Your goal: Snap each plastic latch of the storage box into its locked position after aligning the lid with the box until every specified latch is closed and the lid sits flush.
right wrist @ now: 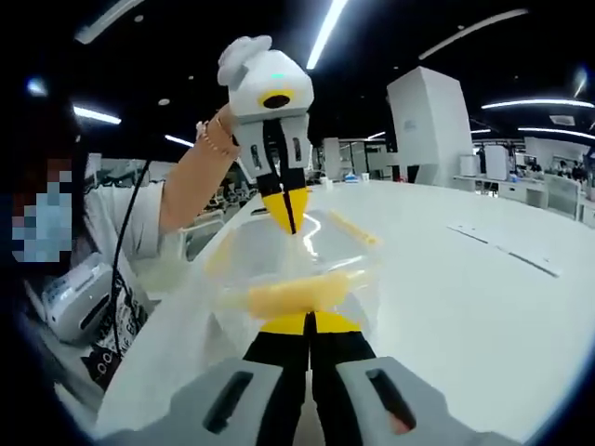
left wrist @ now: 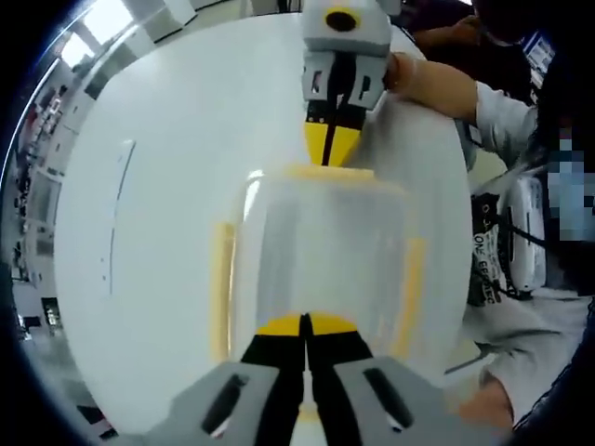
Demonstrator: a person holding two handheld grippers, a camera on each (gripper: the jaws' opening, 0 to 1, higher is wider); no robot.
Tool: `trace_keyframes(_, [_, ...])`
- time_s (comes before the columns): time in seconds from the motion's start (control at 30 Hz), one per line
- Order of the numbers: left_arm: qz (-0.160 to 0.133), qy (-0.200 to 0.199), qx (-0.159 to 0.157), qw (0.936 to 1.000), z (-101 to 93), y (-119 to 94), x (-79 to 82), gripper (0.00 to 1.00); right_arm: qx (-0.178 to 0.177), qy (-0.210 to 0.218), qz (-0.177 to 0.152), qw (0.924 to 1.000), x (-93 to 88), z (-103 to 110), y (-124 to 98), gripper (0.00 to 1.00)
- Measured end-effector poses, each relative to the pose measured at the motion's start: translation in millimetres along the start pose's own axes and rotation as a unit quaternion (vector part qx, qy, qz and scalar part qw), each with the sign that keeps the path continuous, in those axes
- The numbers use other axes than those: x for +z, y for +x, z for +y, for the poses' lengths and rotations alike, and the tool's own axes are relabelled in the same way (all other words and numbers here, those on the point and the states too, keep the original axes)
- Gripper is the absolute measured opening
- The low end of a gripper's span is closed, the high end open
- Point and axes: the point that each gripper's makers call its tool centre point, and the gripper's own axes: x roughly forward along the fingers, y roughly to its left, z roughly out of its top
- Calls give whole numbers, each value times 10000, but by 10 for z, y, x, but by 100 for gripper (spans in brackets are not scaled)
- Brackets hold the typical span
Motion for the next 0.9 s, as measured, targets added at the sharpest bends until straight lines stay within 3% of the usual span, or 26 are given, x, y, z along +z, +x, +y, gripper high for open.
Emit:
trace_keyframes(0.07, [-60,-79,-30,9999,-13,-1,10,0,-124,-328,117,9993,52,-14,-6,0])
trace_keyframes(0.23, [-194,20,72,9998,-57,-23,40,0,-57,-58,33,10000,21,-7,-33,0])
trace_keyframes(0.27, [-229,8,79,9997,-54,-27,42,0,-240,-64,8,9997,25,-67,-39,0])
trace_keyframes(0.37, [-538,-79,18,9985,-51,-41,61,0,-325,-7,-41,9995,30,-115,-50,0])
trace_keyframes(0.57, [-985,-93,-19,9951,-48,-55,65,0,-1207,165,-441,9916,264,-346,-244,0])
trace_keyframes(0.67, [-1130,-36,-46,9936,-48,-58,74,0,-1514,-252,-369,9875,401,-343,-305,0])
trace_keyframes(0.8, [-1153,-91,-140,9932,-35,-59,79,0,-1318,-363,-502,9893,629,-220,-258,0])
trace_keyframes(0.9, [-1138,-62,-111,9934,-41,-61,73,0,-1208,-443,-362,9910,742,-153,-198,0])
